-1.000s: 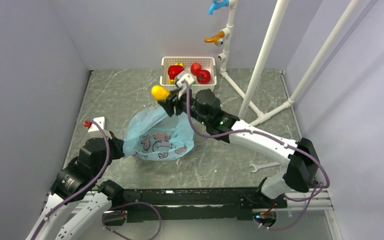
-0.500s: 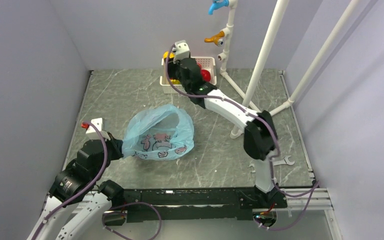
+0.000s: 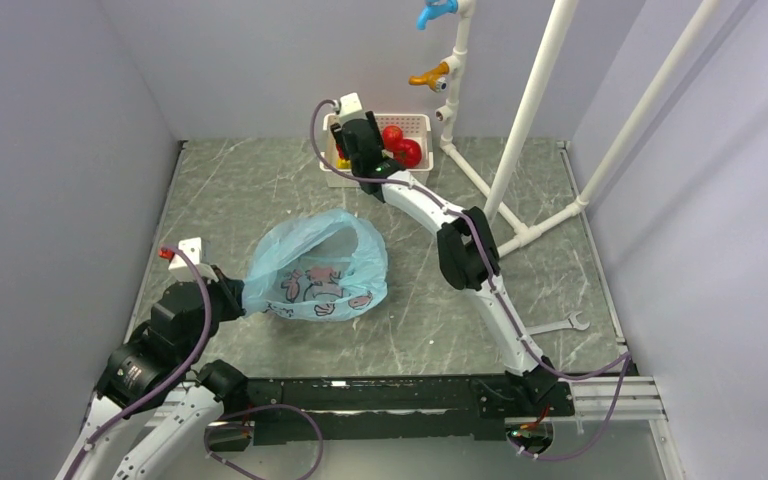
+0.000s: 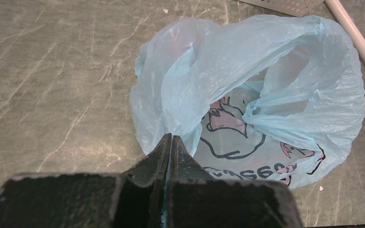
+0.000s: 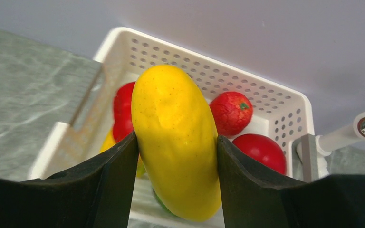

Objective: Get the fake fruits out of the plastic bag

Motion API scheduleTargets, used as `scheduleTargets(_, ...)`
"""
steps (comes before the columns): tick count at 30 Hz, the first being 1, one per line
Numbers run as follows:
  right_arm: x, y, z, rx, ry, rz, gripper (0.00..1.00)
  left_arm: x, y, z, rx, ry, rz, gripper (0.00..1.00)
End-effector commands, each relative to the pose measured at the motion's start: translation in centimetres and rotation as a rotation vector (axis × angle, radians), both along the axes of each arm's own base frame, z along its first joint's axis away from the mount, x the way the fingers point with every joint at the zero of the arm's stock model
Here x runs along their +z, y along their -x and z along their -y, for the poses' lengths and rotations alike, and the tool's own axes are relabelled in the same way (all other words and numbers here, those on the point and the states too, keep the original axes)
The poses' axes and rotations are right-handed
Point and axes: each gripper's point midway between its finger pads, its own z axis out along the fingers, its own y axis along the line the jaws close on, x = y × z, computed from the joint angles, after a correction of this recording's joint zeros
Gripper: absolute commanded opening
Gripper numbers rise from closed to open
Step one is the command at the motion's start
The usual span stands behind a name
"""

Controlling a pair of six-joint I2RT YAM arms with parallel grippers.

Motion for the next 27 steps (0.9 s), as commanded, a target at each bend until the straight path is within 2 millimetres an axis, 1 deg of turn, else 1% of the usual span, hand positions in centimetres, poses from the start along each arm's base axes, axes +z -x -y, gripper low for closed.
scheduleTargets(1,3.6,-2.7,2.8,-0.060,-0.029,0.106,0.19,0.4,-0.5,0.0,0.010,0.000,0.016,0.00)
scheduleTargets(3,3.1,-3.4,3.1,-0.060,-0.037,0.109,0.24,0.4,-0.5,0.0,0.013,0.000,0.015,0.00)
scheduleTargets(6,2.5,-4.6,3.7,-0.056,-0.044,0.104,0.28,0.4,-0.4,0.0,0.013,0.002,0.017,0.00)
scheduleTargets(7,2.4,-4.8,3.9,-0.054,-0.041,0.105,0.33,0.4,-0.4,0.0,0.014,0.002,0.018,0.00)
scheduleTargets(8,2.3,-5.0,3.9,-0.042,-0.039,0.106,0.40,0.5,-0.5,0.0,0.014,0.003,0.019,0.00)
scheduleTargets(11,2.4,-5.4,4.3,-0.030,-0.034,0.107,0.82,0.4,-0.5,0.0,0.014,0.000,0.017,0.00)
scheduleTargets(12,2.5,-5.5,4.4,-0.028,-0.028,0.105,0.93,0.4,-0.5,0.0,0.016,-0.001,0.014,0.00)
scheduleTargets(13,2.6,-5.5,4.6,-0.026,-0.022,0.104,0.98,0.3,-0.5,0.0,0.015,-0.002,0.011,0.00)
scheduleTargets(20,3.5,-4.0,4.3,0.008,-0.024,0.069,0.99,0.0,-0.8,0.8,-0.021,-0.015,-0.011,0.00)
scheduleTargets(22,4.6,-3.1,4.3,0.007,-0.039,0.055,0.99,-0.1,-0.8,0.8,-0.024,-0.017,-0.020,0.00)
scheduleTargets(23,4.3,-2.5,4.3,0.010,-0.040,0.033,0.99,-0.2,-0.8,0.9,-0.028,-0.018,-0.021,0.00)
scheduleTargets(24,4.7,-1.8,4.4,0.012,-0.048,0.022,0.99,-0.2,-0.9,1.1,-0.036,-0.017,-0.019,0.00)
scheduleTargets(27,6.3,0.4,4.0,0.045,-0.091,0.013,0.99,-0.3,-1.1,1.8,-0.077,-0.019,-0.016,0.00)
